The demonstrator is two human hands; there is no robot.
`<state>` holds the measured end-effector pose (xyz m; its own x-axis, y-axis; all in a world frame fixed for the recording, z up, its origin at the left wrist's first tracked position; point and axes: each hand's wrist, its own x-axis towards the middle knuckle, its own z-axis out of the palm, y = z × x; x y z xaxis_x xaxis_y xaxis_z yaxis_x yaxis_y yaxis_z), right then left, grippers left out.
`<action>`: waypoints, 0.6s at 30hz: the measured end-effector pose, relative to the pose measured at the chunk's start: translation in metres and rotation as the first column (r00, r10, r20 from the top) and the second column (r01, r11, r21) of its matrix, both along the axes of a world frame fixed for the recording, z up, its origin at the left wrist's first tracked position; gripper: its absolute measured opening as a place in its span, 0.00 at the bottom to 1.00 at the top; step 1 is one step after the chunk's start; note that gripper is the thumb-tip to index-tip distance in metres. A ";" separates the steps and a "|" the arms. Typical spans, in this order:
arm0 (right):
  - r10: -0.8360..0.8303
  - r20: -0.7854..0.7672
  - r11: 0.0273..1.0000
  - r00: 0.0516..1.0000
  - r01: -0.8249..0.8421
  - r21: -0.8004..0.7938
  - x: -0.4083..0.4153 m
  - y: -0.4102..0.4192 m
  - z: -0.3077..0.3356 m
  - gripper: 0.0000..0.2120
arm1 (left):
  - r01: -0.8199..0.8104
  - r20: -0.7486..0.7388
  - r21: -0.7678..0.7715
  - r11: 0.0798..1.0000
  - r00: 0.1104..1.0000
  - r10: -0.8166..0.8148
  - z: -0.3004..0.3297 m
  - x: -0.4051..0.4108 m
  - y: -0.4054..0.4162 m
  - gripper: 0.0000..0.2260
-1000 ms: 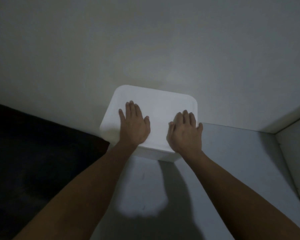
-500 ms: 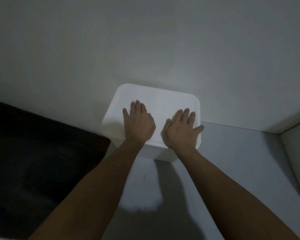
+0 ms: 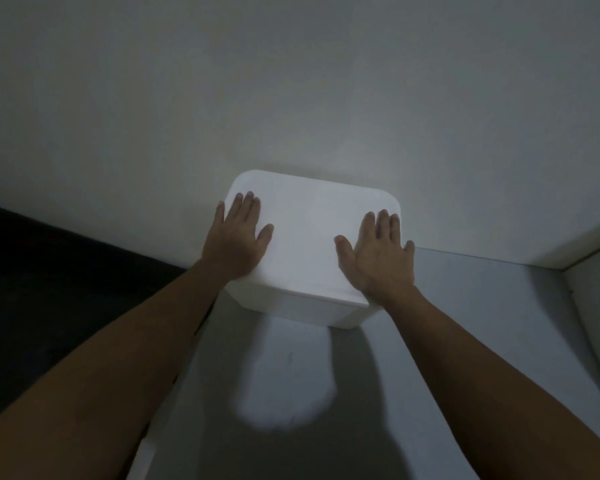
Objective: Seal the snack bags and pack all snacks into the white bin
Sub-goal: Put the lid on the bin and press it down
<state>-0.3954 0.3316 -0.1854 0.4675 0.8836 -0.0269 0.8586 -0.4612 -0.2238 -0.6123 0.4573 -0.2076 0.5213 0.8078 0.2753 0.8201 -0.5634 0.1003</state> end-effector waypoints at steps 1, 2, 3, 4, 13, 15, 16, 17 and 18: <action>-0.002 0.005 1.000 1.000 0.002 0.000 0.003 0.004 0.000 0.39 | 0.002 -0.007 -0.009 1.000 1.000 -0.002 0.002 0.000 0.001 0.29; -0.004 0.009 1.000 1.000 0.004 -0.001 0.005 0.008 0.001 0.40 | 0.007 0.004 0.001 1.000 1.000 -0.007 0.002 0.000 0.003 0.29; -0.007 0.012 1.000 1.000 0.007 -0.004 0.008 0.014 0.002 0.40 | 0.010 0.023 0.006 1.000 1.000 -0.010 0.002 0.002 0.005 0.28; -0.012 0.017 1.000 1.000 0.012 -0.008 0.010 0.020 0.002 0.40 | 0.014 0.048 0.010 1.000 0.999 -0.015 0.002 0.003 0.008 0.27; -0.228 0.039 0.950 0.973 0.214 0.226 0.004 0.059 0.005 0.17 | -0.049 0.237 0.130 0.990 0.971 0.016 0.025 0.030 0.044 0.07; -0.227 0.041 0.957 0.973 0.215 0.194 0.006 0.063 0.001 0.20 | -0.055 0.180 0.119 0.991 0.983 0.033 0.019 0.034 0.049 0.10; -0.213 0.052 0.967 0.976 0.203 0.155 0.006 0.063 0.000 0.24 | -0.076 0.112 0.100 0.992 0.992 0.065 0.015 0.035 0.051 0.14; -0.193 0.058 0.976 0.980 0.185 0.110 0.006 0.062 -0.001 0.28 | -0.097 0.031 0.082 0.992 0.995 0.094 0.012 0.035 0.052 0.20; -0.170 0.056 0.984 0.984 0.166 0.070 0.007 0.061 -0.001 0.31 | -0.102 -0.035 0.079 0.992 0.994 0.105 0.008 0.034 0.053 0.23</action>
<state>-0.3883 0.3929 -0.1861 0.6086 0.7912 0.0607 0.7831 -0.5865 -0.2070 -0.5783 0.5104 -0.1993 0.4477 0.8350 0.3198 0.8766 -0.4805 0.0273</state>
